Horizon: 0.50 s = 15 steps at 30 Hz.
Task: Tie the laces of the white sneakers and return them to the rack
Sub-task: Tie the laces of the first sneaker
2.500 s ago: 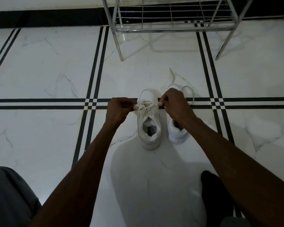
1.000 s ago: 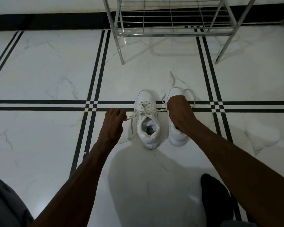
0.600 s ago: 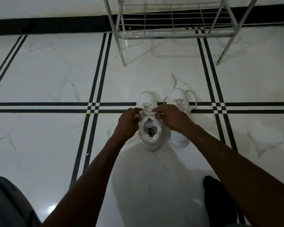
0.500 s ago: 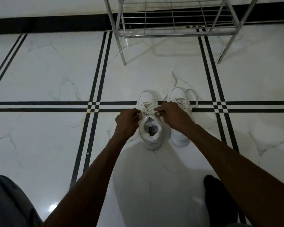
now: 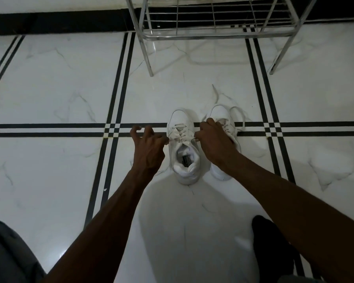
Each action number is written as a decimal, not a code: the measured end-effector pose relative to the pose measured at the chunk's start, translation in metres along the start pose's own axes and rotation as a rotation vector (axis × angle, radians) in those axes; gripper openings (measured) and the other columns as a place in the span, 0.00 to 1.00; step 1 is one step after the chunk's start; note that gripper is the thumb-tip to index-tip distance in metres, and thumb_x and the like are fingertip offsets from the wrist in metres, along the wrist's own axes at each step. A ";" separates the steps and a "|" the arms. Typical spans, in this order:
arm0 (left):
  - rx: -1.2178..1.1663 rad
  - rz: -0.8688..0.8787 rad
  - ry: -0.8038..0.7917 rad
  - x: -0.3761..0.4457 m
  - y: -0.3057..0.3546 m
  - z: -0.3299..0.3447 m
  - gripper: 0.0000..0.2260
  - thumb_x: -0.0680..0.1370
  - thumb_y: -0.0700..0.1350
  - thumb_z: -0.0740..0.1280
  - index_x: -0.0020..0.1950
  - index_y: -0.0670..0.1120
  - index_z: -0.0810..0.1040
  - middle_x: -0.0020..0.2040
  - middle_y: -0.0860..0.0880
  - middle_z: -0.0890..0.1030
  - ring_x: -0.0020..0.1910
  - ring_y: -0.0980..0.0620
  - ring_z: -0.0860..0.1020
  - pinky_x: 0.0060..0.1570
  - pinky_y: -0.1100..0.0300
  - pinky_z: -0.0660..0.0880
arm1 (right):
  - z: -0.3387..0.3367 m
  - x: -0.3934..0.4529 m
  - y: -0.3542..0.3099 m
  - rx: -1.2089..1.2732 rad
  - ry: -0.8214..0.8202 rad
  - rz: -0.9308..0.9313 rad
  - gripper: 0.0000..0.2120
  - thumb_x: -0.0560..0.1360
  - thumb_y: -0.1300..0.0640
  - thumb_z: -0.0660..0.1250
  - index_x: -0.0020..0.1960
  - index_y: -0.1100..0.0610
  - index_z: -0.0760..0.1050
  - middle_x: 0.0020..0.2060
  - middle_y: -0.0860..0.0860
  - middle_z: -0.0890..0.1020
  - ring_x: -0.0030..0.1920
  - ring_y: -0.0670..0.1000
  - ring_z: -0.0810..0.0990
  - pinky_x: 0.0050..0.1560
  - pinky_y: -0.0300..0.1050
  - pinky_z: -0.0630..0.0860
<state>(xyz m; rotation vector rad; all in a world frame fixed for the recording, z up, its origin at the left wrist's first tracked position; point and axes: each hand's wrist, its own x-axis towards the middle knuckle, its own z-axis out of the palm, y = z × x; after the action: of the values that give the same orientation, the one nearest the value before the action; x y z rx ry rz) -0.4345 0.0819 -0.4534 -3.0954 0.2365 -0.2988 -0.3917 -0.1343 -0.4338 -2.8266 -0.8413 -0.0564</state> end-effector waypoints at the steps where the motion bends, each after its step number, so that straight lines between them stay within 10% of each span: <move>1: -0.025 -0.013 0.003 0.000 0.000 0.001 0.19 0.65 0.29 0.69 0.45 0.51 0.85 0.38 0.54 0.86 0.50 0.46 0.76 0.64 0.41 0.59 | 0.001 -0.002 -0.001 -0.016 0.021 -0.016 0.24 0.70 0.60 0.46 0.38 0.63 0.82 0.38 0.59 0.79 0.45 0.63 0.77 0.44 0.55 0.75; 8: -0.354 -0.260 -0.081 0.003 0.010 0.007 0.16 0.72 0.32 0.68 0.46 0.52 0.87 0.40 0.51 0.87 0.47 0.45 0.80 0.55 0.50 0.65 | 0.002 0.004 -0.015 0.018 -0.028 0.197 0.09 0.69 0.64 0.66 0.31 0.64 0.78 0.32 0.62 0.80 0.38 0.63 0.79 0.41 0.54 0.78; 15: -1.005 -0.649 -0.245 0.006 0.010 -0.006 0.13 0.81 0.56 0.65 0.51 0.51 0.86 0.48 0.50 0.87 0.49 0.48 0.85 0.55 0.44 0.82 | -0.002 0.010 -0.027 0.342 -0.190 0.395 0.07 0.74 0.65 0.65 0.49 0.64 0.81 0.48 0.61 0.84 0.52 0.60 0.82 0.44 0.42 0.68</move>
<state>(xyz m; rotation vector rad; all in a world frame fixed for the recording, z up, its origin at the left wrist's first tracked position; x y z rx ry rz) -0.4316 0.0714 -0.4469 -4.0236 -0.9259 0.3210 -0.3979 -0.1071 -0.4260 -2.6364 -0.2727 0.3791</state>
